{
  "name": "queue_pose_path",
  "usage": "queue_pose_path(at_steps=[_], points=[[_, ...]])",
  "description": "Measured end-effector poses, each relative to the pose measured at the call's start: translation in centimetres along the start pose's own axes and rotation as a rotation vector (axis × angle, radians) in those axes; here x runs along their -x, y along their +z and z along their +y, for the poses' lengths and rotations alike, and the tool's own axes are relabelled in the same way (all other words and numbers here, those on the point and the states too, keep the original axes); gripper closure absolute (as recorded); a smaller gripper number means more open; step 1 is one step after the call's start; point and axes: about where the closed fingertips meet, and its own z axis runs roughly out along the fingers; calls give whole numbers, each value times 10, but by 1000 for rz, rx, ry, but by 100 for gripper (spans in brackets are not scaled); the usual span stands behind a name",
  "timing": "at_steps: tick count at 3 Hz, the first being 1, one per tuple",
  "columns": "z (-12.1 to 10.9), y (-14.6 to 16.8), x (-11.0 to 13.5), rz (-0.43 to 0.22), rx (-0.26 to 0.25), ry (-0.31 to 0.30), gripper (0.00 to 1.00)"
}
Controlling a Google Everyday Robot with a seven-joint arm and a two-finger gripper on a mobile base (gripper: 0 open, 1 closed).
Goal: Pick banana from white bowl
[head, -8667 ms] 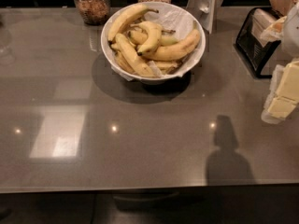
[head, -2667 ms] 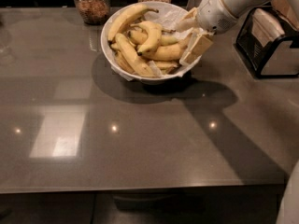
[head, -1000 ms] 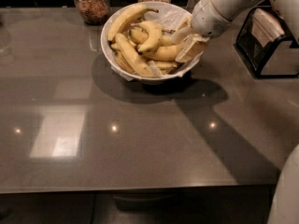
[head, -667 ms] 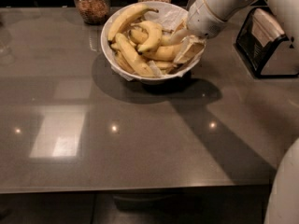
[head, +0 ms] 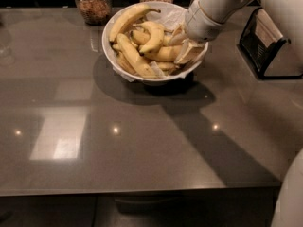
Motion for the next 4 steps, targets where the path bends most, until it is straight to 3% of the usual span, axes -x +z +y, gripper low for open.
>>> queue_pose_path(at_steps=[1, 3, 4], points=[[2, 0, 0, 32, 4, -23, 97], [6, -20, 2, 61, 26, 9, 100], [15, -38, 4, 17, 36, 55, 100]])
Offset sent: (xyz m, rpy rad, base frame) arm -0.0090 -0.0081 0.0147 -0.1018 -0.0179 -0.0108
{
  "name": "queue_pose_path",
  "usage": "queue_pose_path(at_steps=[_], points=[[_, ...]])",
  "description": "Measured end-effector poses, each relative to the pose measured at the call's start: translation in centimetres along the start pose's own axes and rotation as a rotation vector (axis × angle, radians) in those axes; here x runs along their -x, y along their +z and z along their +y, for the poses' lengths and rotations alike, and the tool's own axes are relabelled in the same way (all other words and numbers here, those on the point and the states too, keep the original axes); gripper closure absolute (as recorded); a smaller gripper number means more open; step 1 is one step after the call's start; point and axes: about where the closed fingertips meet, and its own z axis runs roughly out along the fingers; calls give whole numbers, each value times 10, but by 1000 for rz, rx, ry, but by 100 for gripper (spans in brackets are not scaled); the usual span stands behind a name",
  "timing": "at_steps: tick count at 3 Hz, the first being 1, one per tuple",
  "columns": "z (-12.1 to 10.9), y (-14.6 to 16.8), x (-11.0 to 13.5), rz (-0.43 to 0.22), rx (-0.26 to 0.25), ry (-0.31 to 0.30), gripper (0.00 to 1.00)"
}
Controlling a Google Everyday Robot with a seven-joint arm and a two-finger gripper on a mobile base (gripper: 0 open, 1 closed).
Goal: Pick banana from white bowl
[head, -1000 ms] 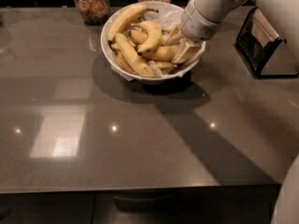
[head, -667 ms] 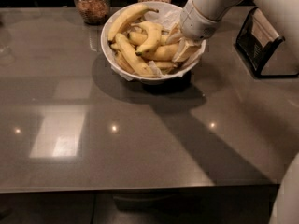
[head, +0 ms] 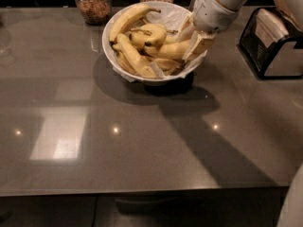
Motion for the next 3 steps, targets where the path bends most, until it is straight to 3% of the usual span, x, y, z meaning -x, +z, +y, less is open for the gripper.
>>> queue_pose_path(at_steps=[2, 3], points=[[31, -21, 17, -152, 24, 79, 100], [54, -27, 29, -253, 68, 89, 100]])
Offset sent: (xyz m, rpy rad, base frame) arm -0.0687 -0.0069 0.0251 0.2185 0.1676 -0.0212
